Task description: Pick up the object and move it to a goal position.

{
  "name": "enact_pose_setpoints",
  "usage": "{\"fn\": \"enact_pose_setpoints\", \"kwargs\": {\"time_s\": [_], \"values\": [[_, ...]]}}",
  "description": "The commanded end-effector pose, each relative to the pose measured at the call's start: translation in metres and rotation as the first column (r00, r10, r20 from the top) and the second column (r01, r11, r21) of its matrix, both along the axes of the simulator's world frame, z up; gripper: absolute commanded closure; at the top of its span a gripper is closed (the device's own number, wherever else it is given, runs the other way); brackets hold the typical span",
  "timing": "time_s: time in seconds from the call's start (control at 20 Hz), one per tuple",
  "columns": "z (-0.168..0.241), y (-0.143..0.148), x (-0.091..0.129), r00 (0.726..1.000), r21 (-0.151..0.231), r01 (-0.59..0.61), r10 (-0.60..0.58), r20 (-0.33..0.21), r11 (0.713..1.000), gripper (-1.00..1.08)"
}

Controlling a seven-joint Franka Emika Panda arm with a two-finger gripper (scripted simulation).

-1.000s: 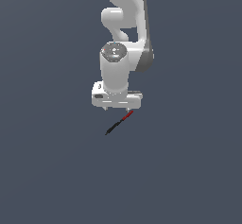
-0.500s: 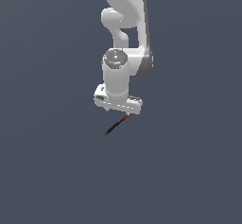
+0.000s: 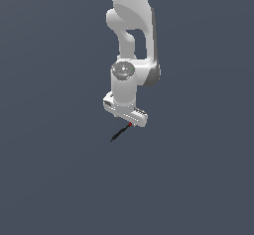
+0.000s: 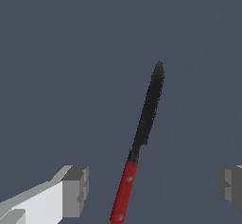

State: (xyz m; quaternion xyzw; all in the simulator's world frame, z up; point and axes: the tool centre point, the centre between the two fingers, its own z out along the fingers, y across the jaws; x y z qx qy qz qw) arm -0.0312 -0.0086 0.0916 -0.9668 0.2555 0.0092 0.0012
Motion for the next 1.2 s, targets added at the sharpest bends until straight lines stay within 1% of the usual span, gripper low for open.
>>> {"fn": "enact_pose_setpoints", "kwargs": {"time_s": [0.0,0.25,0.55,0.8,1.15], "values": [[-0.008,0.001,-0.002,0.998,-0.002,0.069,-0.069,0.004,0.998,-0.92],[-0.021,0.002,-0.005,0.985,-0.004,0.174,-0.174,0.010,0.985,-0.92],[-0.031,0.002,-0.008,0.968,-0.006,0.251,-0.251,0.015,0.968,-0.92],[-0.033,0.002,-0.009,0.961,-0.007,0.276,-0.276,0.017,0.961,-0.92],[-0.042,0.003,-0.009,0.962,-0.007,0.272,-0.272,0.017,0.962,-0.92]]}}
